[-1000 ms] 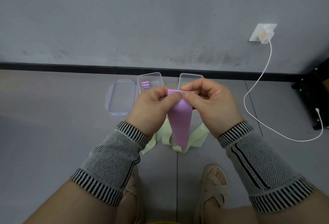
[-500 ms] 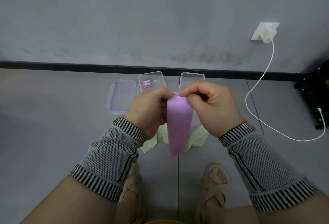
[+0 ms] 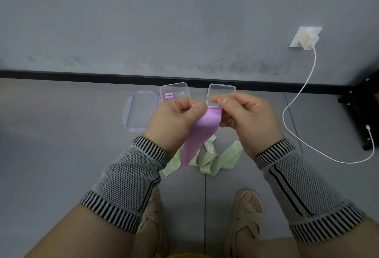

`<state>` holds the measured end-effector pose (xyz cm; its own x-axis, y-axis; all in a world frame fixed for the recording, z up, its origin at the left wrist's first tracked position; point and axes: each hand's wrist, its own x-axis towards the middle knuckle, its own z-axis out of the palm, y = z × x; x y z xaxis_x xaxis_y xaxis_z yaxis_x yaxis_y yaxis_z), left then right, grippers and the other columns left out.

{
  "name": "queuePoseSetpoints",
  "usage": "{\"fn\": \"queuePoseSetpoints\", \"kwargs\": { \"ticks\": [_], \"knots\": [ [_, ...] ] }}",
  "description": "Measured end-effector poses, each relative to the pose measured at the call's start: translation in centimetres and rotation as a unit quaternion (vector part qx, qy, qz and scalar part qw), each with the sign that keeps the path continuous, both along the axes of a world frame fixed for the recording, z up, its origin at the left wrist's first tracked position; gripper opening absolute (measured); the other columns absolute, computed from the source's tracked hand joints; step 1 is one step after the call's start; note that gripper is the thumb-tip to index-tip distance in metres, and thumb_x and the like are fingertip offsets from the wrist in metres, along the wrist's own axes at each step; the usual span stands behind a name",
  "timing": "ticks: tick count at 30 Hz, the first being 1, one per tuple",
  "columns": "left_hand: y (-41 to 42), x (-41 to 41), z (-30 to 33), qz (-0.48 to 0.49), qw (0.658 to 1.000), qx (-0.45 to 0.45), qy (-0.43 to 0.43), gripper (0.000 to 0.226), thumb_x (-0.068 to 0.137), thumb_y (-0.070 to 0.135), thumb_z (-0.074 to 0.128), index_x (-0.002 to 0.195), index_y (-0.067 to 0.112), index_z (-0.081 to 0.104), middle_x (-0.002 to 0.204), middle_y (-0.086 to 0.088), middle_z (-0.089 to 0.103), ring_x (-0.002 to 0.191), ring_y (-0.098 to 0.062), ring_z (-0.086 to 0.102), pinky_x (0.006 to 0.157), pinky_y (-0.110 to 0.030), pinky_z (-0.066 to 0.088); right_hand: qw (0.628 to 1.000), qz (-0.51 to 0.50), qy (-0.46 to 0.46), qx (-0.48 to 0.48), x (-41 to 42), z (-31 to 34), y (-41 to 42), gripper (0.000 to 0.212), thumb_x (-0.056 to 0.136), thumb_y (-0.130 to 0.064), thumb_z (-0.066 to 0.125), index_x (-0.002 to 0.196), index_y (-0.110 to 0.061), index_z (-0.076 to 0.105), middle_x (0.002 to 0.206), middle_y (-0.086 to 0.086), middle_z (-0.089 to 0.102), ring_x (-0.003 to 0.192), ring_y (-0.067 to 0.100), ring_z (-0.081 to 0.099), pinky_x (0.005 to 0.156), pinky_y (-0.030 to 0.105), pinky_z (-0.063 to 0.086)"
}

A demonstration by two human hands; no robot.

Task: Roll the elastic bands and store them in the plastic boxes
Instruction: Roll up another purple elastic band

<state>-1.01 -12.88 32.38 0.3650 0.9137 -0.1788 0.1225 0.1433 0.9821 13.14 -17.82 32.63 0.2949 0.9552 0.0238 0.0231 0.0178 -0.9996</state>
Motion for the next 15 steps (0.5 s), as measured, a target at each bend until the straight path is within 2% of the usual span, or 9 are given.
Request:
{"fn": "queuePoseSetpoints", "kwargs": {
  "ticks": [2,4,6,8,11,15],
  "knots": [
    [-0.08,0.10,-0.15,-0.001,1.000,0.014,0.006,0.013,0.089,0.012,0.058,0.084,0.005,0.068,0.074,-0.009,0.066,0.060,-0.010,0.057,0.053,-0.019,0.045,0.999,0.005,-0.040,-0.006,-0.09,0.00,-0.06,0.013,0.087,-0.015,0.066,0.076,-0.016,0.073,0.065,0.006,0.068,0.060,0.014,0.059,0.060,0.031,0.054],
    [-0.11,0.22,-0.24,-0.002,1.000,0.023,0.015,0.013,0.089,0.013,0.059,0.082,0.006,0.068,0.070,-0.006,0.065,0.055,-0.007,0.055,0.051,-0.017,0.042,0.999,0.005,-0.042,-0.019,-0.12,0.03,-0.01,0.013,0.085,-0.012,0.067,0.073,-0.016,0.071,0.061,-0.001,0.067,0.055,0.008,0.058,0.056,0.024,0.052],
    [-0.10,0.29,-0.21,-0.001,0.999,0.026,0.018,0.013,0.089,0.012,0.060,0.081,0.007,0.069,0.071,-0.007,0.067,0.058,-0.009,0.057,0.054,-0.021,0.044,0.999,0.002,-0.037,-0.031,0.01,0.07,0.03,0.014,0.084,-0.010,0.068,0.071,-0.015,0.070,0.057,-0.003,0.066,0.051,0.005,0.057,0.053,0.019,0.049],
    [-0.07,0.28,-0.10,-0.002,1.000,0.023,0.014,0.013,0.088,0.012,0.060,0.081,0.009,0.070,0.072,-0.006,0.068,0.062,-0.011,0.059,0.061,-0.026,0.048,0.999,0.000,-0.027,-0.040,0.18,0.01,0.08,0.014,0.083,-0.008,0.069,0.070,-0.014,0.069,0.063,0.004,0.068,0.057,0.010,0.061,0.056,0.024,0.053],
    [-0.11,0.25,0.22,-0.001,1.000,0.023,0.019,0.013,0.088,0.010,0.060,0.079,0.011,0.070,0.057,0.004,0.062,0.050,-0.005,0.049,0.054,-0.019,0.041,0.999,0.005,0.015,-0.050,0.30,-0.13,0.15,0.014,0.082,-0.004,0.068,0.071,-0.012,0.067,0.074,0.015,0.070,0.069,0.022,0.065,0.068,0.036,0.058],
    [-0.08,0.27,0.43,0.003,1.000,0.010,0.005,0.018,0.087,0.008,0.061,0.075,0.016,0.072,0.063,-0.010,0.051,0.052,-0.013,0.037,0.052,-0.024,0.034,0.995,0.023,0.083,-0.054,0.25,-0.23,0.40,0.018,0.082,0.004,0.064,0.071,-0.010,0.065,0.071,0.010,0.068,0.068,0.019,0.064,0.066,0.031,0.054]
  ]
}}
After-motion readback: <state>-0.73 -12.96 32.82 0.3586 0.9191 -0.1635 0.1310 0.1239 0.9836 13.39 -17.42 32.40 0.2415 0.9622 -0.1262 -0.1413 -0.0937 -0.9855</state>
